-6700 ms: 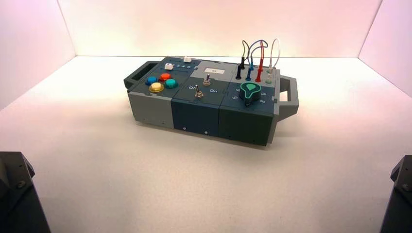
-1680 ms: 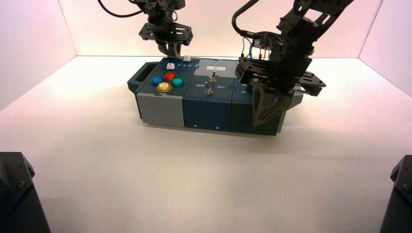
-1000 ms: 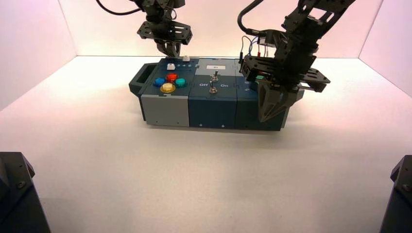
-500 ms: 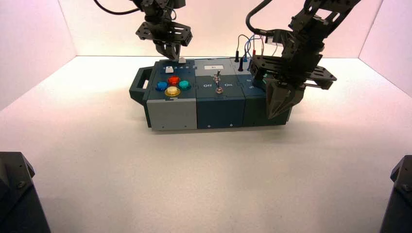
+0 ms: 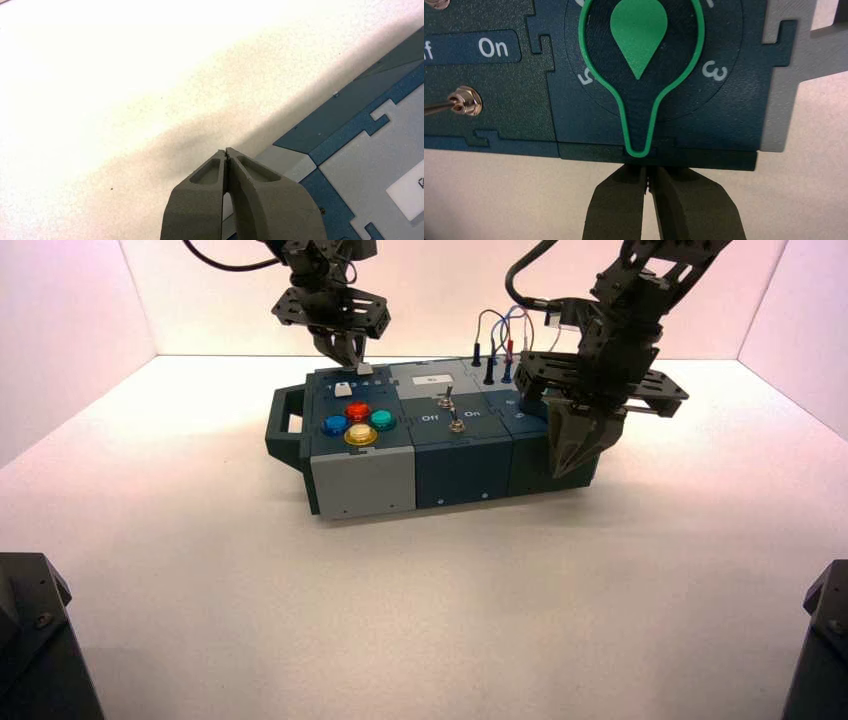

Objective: Rotate the box counterclockwise.

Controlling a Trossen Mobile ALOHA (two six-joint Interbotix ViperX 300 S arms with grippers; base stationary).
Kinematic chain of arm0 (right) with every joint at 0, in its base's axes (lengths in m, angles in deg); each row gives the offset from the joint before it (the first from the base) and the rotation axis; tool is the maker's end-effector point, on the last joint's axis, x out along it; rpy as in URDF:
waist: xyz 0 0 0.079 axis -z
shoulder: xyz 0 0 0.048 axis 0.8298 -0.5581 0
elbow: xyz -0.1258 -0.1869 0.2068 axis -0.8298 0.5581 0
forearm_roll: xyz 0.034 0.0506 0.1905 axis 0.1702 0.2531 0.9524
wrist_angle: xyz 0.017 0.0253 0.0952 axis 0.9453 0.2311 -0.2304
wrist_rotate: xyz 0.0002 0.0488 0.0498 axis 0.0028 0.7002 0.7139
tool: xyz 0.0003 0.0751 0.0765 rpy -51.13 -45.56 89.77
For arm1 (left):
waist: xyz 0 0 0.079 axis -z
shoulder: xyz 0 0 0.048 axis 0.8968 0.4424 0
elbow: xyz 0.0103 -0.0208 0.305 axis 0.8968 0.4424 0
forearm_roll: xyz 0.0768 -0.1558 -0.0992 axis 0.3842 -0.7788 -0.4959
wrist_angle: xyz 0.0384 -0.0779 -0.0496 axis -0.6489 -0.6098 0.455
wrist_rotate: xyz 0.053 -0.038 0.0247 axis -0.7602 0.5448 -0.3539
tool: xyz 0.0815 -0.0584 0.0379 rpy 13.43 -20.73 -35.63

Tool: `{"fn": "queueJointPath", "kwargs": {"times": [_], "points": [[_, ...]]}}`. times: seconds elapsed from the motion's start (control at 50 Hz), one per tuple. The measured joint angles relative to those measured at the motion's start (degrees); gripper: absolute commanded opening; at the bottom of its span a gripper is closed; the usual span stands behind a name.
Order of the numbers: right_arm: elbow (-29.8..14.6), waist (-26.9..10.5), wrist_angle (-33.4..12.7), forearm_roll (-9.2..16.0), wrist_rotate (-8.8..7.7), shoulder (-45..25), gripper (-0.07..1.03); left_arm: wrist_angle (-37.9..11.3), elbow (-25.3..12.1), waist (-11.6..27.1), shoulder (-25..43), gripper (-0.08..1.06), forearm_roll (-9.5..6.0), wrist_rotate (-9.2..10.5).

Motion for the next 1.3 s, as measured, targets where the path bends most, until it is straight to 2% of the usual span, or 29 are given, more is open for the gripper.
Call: {"fn": "queueJointPath", "kwargs": {"times": [0.56,1.3], "points": [[-1.23,1.32,-0.09,-1.93,-0.35,-1.23,-0.02,0.35,3.08,0.00,-2.02,-0.03,0.09,0.00],[-3.69,3.43,-0.26,-4.39,-0.35,-3.08,-0.02,0.26,7.65,0.00,-5.10,-0.03,-0.70,-0.09]]}}
